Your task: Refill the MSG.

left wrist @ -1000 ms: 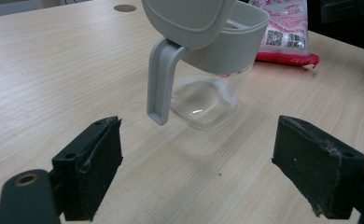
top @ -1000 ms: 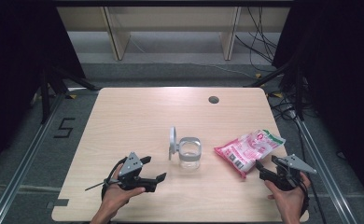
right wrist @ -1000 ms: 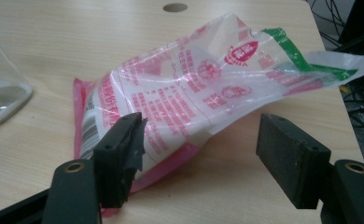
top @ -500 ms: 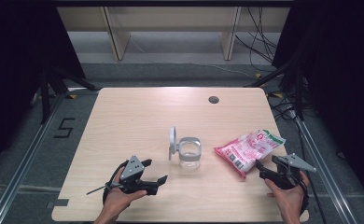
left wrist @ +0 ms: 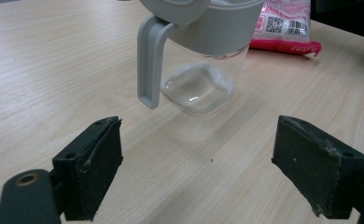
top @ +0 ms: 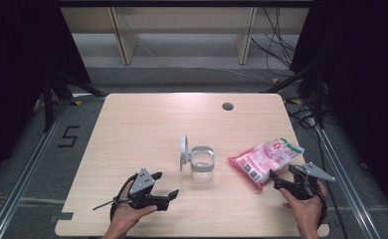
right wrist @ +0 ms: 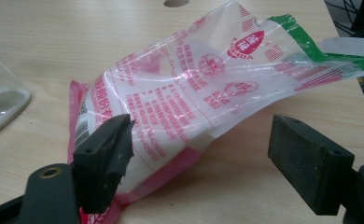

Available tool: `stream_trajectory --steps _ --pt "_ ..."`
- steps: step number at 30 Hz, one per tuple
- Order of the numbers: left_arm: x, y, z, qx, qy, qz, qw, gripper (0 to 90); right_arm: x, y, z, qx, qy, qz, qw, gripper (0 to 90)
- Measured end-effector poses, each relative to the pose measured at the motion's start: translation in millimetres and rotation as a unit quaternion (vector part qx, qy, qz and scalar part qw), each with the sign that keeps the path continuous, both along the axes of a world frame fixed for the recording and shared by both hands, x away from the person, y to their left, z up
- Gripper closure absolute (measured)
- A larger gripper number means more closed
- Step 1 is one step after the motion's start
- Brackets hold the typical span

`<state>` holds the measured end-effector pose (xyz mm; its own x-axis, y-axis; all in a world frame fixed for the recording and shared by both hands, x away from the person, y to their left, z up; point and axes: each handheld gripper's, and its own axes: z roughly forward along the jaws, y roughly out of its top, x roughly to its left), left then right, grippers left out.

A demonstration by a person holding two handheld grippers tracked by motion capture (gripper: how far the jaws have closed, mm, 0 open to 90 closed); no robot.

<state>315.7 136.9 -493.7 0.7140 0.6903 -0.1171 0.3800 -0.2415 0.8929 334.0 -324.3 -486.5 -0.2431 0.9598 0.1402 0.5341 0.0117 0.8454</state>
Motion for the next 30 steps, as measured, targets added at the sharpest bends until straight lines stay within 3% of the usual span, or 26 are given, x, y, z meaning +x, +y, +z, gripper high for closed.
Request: stream_trajectory --steps 1,2,4,6,7,8,9,10,11,12,13,15,16,17,18,20,22,24,25,26,27,29,30 --pt "-0.6 0.2 -0.1 0.004 0.000 -0.001 1.0000 15.0 2.2 -5.0 -0.3 -0.022 -0.008 0.016 0.9996 22.3" --pt "-1.1 0.2 0.0 0.006 0.000 -0.003 1.0000 15.1 0.5 -0.9 -0.2 0.005 0.001 -0.001 1.0000 22.3" --pt "-1.6 -0.6 0.0 0.001 -0.001 -0.005 1.0000 15.1 4.3 -4.7 -2.7 -0.013 -0.009 0.008 0.9999 22.1" --pt "-1.8 -0.2 0.2 0.000 -0.002 -0.005 1.0000 15.1 4.2 -2.0 -2.3 0.003 0.013 -0.006 0.9999 22.2" --pt "-1.9 -0.5 -0.1 -0.002 -0.002 -0.003 1.0000 15.2 8.3 -5.4 -4.7 -0.011 -0.002 0.005 0.9999 22.2" --pt "-1.8 0.2 -0.1 0.002 -0.002 -0.004 1.0000 15.2 9.2 -4.4 -4.6 0.004 0.006 -0.002 1.0000 22.1" --pt "-2.0 0.1 -0.4 0.002 -0.002 -0.003 1.0000 15.1 12.8 -6.9 -6.2 -0.002 -0.002 0.009 1.0000 21.8" --pt "-1.9 0.0 -0.8 0.002 -0.001 -0.004 1.0000 15.1 14.4 -6.3 -6.5 0.009 -0.001 0.005 0.9999 21.6" --pt "-2.1 -1.2 -1.5 -0.004 -0.001 -0.002 1.0000 15.2 14.1 -4.4 -5.9 0.021 0.011 -0.005 0.9997 21.5" --pt "-2.7 -1.3 -1.4 0.000 -0.001 0.000 1.0000 15.2 16.5 -4.1 -6.3 0.017 0.005 -0.009 0.9998 21.4" --pt "-2.6 -0.5 -1.3 0.008 0.000 -0.003 1.0000 15.2 20.2 -6.5 -7.2 0.007 -0.009 0.005 0.9999 21.9" --pt "-2.1 -0.7 -2.2 0.007 0.001 -0.007 0.9999 15.2 23.7 -5.4 -6.4 0.011 -0.010 0.006 0.9999 22.3" --pt "-2.2 -1.0 -2.5 0.006 0.002 -0.006 1.0000 15.2 23.2 -1.7 -4.9 0.024 0.011 -0.009 0.9996 22.4" --pt "-2.0 -1.1 -2.8 0.006 0.002 -0.007 1.0000 15.3 28.4 -4.5 -7.5 0.004 -0.001 0.006 1.0000 22.5" --pt "-2.1 -1.0 -2.9 0.006 0.002 -0.006 1.0000 15.3 31.9 -3.6 -9.8 0.005 -0.001 0.001 1.0000 22.6" --pt "-2.0 -0.7 -2.9 0.006 0.001 -0.007 1.0000 15.3 35.8 -1.4 -11.1 0.035 0.011 -0.002 0.9993 23.9" --pt "-1.9 -0.5 -3.0 0.006 0.002 -0.006 1.0000 15.4 42.9 -3.9 -13.7 0.018 0.005 0.001 0.9998 24.2" --pt "-1.8 -0.6 -3.6 0.004 0.002 -0.007 1.0000 15.4 45.3 -4.3 -12.4 0.010 0.014 -0.006 0.9998 24.7" --pt "-2.2 -1.5 -3.8 0.001 0.003 -0.002 1.0000 15.5 47.9 -4.3 -13.3 0.018 0.011 -0.003 0.9998 25.4" --pt "-1.9 -0.3 -3.7 0.010 0.002 -0.005 0.9999 15.5 48.7 -1.1 -14.3 0.032 0.015 -0.017 0.9992 26.3" --pt "-1.6 -0.6 -4.3 0.007 0.002 -0.006 1.0000 15.4 52.2 -5.0 -15.3 0.015 0.006 -0.004 0.9999 27.2" --pt "-1.6 -0.9 -4.9 0.006 0.005 -0.006 1.0000 15.5 54.5 -5.2 -14.5 0.015 0.020 -0.004 0.9997 28.6" --pt "-1.4 -0.8 -5.2 0.006 0.005 -0.005 1.0000 15.5 55.2 -2.1 -15.4 0.023 0.020 -0.021 0.9993 29.1"
